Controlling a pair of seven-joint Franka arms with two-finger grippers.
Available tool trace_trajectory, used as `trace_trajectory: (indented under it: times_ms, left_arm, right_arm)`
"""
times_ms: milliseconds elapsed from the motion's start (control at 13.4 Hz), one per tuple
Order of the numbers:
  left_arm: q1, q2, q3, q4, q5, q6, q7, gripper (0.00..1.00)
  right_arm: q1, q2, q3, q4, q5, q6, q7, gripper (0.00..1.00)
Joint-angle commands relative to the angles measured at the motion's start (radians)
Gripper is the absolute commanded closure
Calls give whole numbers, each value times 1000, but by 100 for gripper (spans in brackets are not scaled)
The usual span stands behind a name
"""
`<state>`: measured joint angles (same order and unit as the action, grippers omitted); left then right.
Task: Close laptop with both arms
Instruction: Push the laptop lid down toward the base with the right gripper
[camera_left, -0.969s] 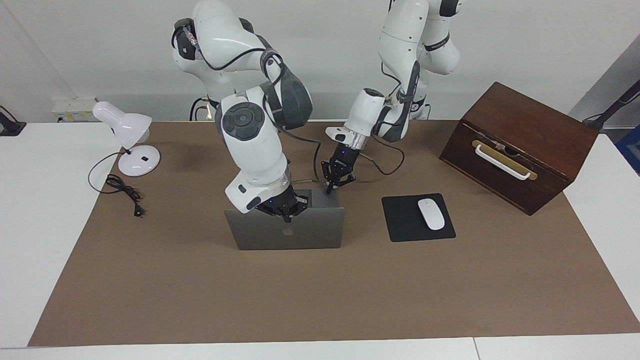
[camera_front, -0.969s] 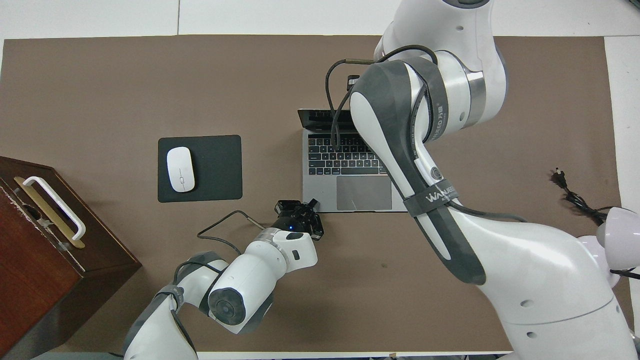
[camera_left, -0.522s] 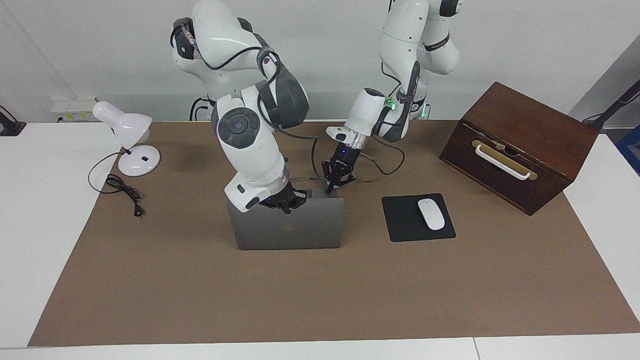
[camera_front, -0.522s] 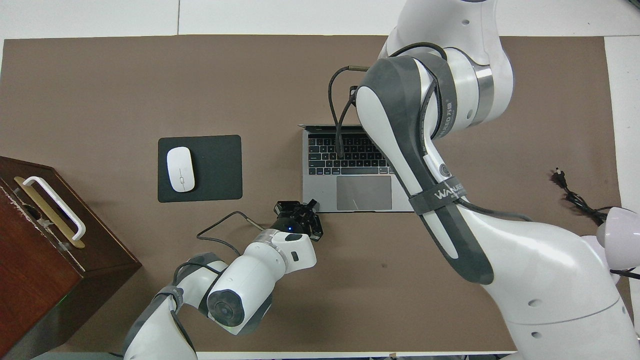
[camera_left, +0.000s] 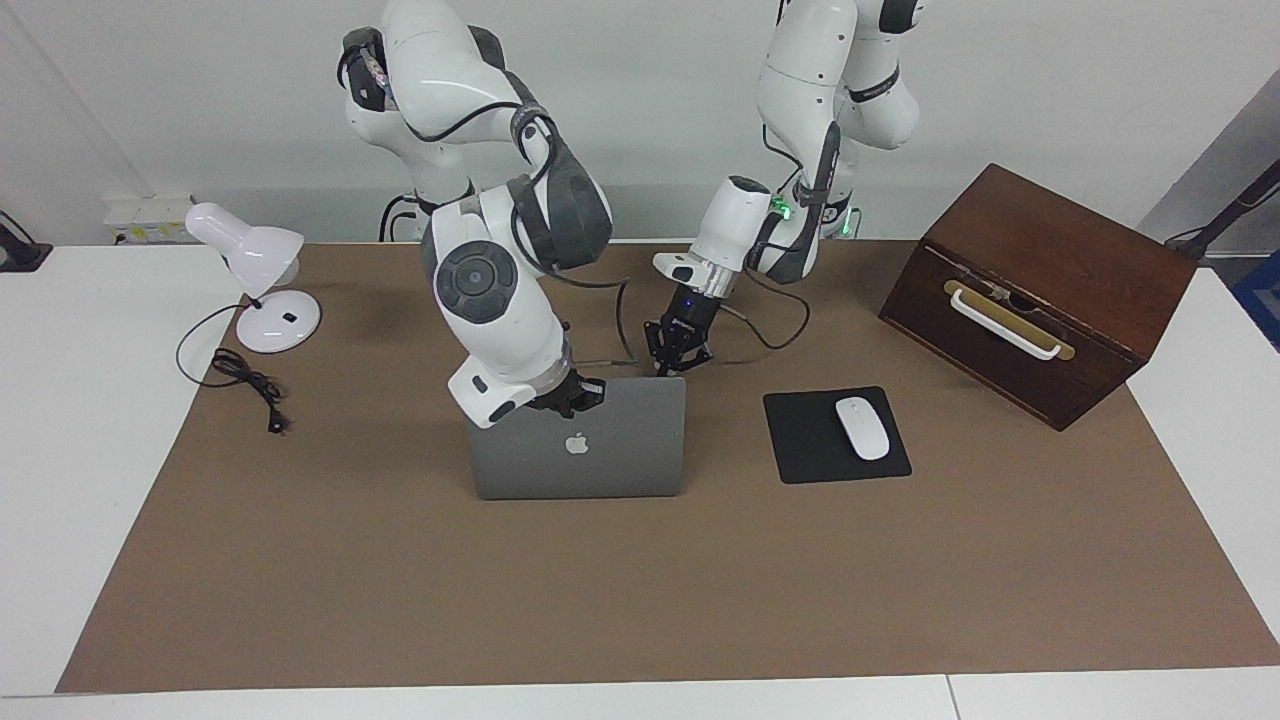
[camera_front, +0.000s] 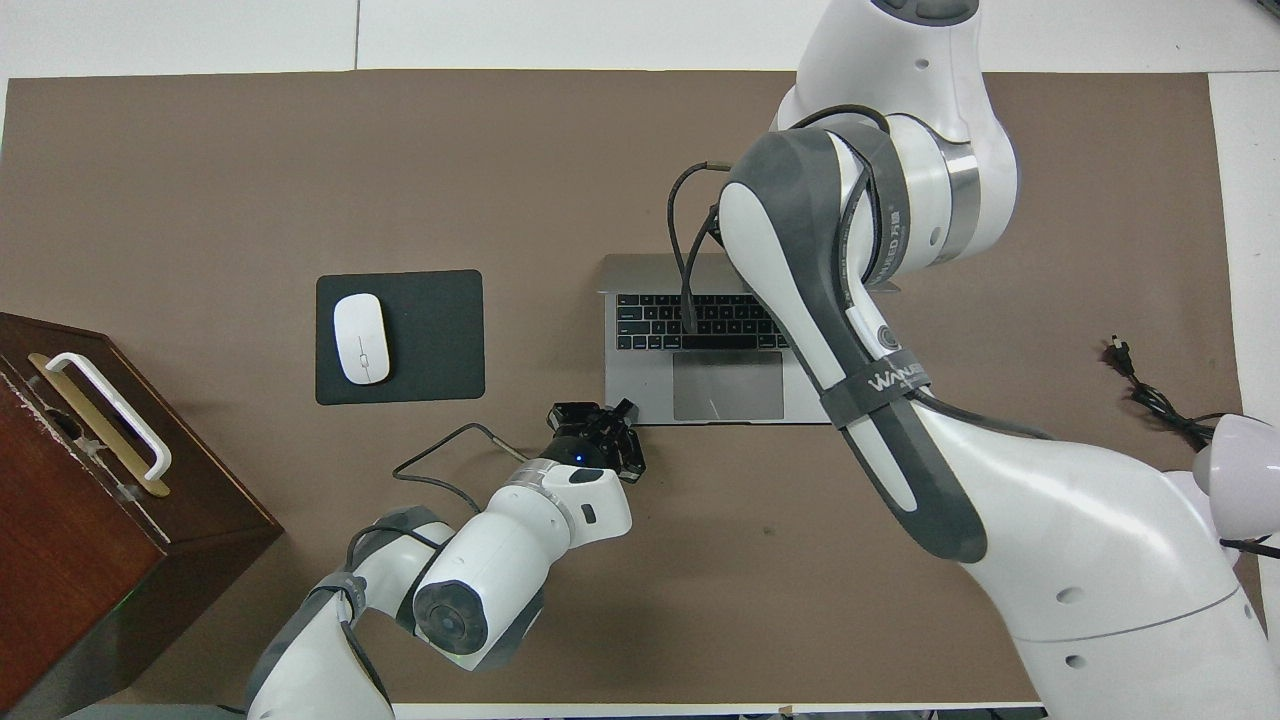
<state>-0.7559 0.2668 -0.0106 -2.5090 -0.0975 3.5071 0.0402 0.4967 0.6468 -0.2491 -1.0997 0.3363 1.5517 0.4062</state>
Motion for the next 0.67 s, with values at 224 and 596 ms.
trace_trajectory:
  times_ms: [224,596]
  left_arm:
    - [-6,5,23,-83,-5,-5,47,100]
    - [-5,5,24,-87,-5,-5,50,100]
  right_arm:
    - [-4,-68,40,-193,23,112,5,100]
    - [-1,-70,64,-288,23,217,19,100]
